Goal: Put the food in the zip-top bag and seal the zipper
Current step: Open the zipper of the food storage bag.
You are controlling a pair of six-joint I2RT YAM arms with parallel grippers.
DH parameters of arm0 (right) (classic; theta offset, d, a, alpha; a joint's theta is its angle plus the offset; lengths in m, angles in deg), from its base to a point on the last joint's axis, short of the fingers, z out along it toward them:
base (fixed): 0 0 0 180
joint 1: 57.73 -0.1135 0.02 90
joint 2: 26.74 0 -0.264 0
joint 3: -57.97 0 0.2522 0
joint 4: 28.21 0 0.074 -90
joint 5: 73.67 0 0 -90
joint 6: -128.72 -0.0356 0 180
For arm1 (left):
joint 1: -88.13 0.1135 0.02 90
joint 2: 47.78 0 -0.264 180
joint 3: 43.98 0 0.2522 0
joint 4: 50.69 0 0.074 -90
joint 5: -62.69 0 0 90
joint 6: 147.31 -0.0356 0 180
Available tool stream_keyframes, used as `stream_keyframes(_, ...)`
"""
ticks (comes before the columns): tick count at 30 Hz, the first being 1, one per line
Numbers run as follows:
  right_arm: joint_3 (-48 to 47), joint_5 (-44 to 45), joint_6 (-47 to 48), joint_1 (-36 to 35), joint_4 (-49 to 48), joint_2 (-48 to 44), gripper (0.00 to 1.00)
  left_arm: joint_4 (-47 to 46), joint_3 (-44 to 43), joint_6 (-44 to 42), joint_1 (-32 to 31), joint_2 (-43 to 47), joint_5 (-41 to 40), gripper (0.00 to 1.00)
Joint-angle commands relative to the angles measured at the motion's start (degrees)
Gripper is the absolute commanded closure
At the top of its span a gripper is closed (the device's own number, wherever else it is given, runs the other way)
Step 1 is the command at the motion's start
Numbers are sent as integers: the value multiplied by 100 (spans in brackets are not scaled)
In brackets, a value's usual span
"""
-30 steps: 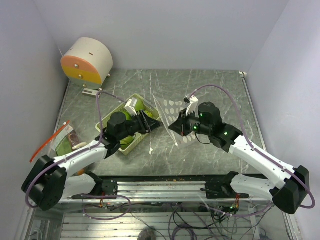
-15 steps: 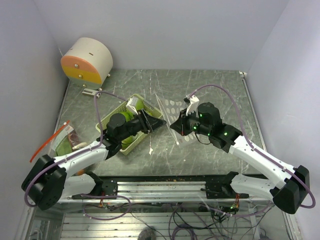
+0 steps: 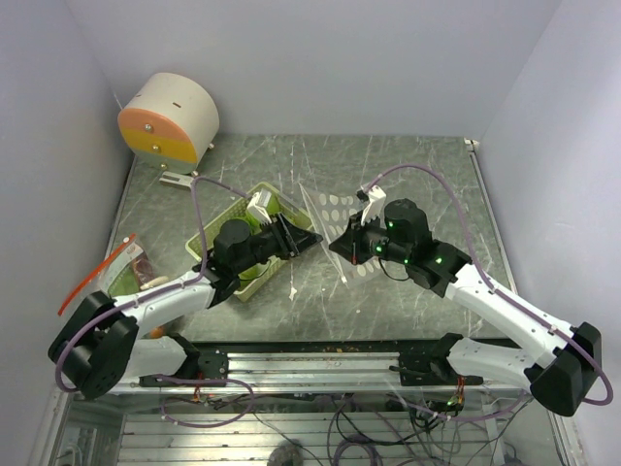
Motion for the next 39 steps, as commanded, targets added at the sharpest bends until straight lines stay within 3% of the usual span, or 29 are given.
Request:
stream_keyframes(1, -11, -154, 105, -36, -124, -107, 100, -488, -216, 44, -61, -231, -90, 51)
stream_keyframes(20, -86, 174, 285, -171, 232, -372, 100, 305, -583, -545, -173, -726, -858, 57)
stream_keyframes(22, -110, 215, 295, -168, 315, -415, 100, 278, -627, -591, -184, -820, -859, 62)
stream_keyframes(25, -111, 425, 259, -174, 400, -487, 100, 247, -724, -655, -203, -904, -751, 77)
stream_keyframes(27, -160, 793, 203, -177, 548, -488, 100, 428, -839, -793, -219, -860, -704, 92)
stream_keyframes(29, -277, 1467, 108, -180, 803, -465, 100, 1059, -1087, -1062, -251, -650, -743, 93)
stream_keyframes(34, -645, 4635, -449, -177, 1963, -401, 100, 3496, -2030, -2120, -268, 74, -1066, 93)
stream_keyframes(36, -854, 5225, -620, -177, 2301, -422, 100, 4197, -2304, -2396, -268, 316, -1101, 93)
stream_keyframes(39, -919, 5413, -630, -177, 2179, -539, 100, 4792, -2557, -2588, -266, 503, -966, 93)
